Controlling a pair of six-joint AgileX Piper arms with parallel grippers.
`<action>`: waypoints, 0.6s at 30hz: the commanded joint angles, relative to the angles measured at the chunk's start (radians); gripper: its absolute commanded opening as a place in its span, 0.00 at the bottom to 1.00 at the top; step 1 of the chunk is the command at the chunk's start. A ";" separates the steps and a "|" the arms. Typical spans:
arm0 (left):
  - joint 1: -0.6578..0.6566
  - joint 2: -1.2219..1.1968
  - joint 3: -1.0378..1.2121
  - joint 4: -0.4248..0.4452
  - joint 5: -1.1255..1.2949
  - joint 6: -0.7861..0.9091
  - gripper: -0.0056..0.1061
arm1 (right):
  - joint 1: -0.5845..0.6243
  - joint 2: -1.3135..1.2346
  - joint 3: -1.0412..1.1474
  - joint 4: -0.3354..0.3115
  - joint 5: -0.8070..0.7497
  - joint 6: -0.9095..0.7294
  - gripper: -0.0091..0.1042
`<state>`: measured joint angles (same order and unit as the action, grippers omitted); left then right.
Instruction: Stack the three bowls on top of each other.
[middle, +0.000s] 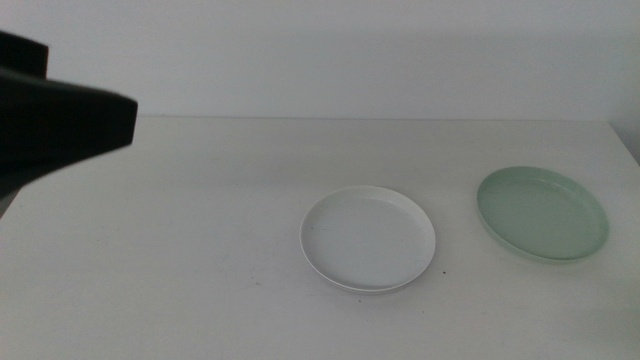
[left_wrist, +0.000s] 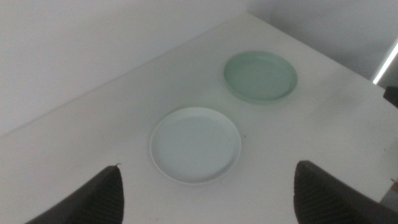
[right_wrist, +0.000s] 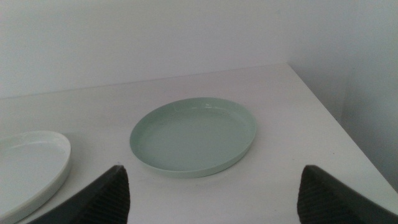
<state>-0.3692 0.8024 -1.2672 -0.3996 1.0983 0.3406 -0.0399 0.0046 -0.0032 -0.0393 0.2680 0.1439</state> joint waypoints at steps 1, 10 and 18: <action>0.001 -0.005 0.001 -0.012 -0.036 -0.005 0.89 | -0.005 -0.005 0.003 -0.007 -0.006 -0.005 0.74; 0.001 -0.005 0.001 -0.014 -0.045 0.000 0.89 | -0.005 -0.005 0.003 -0.007 -0.183 -0.005 0.74; 0.001 -0.003 0.001 -0.014 -0.045 0.000 0.89 | -0.005 0.043 -0.096 0.028 -0.214 0.016 0.74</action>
<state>-0.3692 0.8024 -1.2672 -0.4035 1.0704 0.3406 -0.0399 0.0270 -0.0501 -0.0199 0.0404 0.1602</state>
